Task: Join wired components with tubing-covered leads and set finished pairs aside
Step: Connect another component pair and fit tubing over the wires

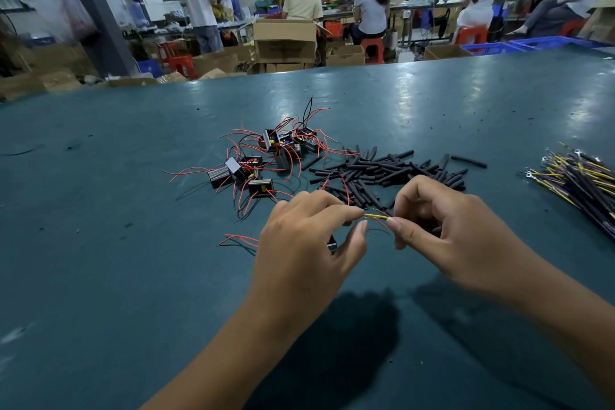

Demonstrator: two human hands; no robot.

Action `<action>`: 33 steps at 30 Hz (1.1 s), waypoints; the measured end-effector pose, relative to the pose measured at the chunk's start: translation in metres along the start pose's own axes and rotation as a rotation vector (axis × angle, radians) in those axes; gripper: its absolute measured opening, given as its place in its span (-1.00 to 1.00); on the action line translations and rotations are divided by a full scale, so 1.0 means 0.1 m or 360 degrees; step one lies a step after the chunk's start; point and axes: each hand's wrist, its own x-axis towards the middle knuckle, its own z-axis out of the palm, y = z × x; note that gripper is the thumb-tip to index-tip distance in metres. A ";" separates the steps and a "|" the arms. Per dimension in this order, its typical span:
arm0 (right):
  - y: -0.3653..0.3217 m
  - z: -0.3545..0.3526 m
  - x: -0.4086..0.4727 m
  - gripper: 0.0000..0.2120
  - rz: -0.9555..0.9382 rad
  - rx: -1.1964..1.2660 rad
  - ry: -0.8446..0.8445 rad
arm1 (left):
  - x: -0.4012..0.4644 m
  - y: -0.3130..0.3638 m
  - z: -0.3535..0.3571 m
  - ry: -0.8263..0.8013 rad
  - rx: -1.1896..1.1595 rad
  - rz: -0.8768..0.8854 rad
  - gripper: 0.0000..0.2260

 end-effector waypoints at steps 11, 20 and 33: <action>-0.02 -0.01 0.05 -0.92 0.0473 0.0602 -0.0084 | -0.08 0.11 0.06 -0.0232 -0.0489 0.0091 -0.77; -0.07 -0.01 0.06 -0.88 0.0828 0.1078 -0.0058 | -0.10 0.10 0.08 -0.0343 -0.0210 0.0360 -0.72; 0.05 -0.04 0.01 -0.95 0.0177 0.0043 0.0063 | 0.13 -0.31 -0.20 0.0367 -0.0664 -0.0626 -0.86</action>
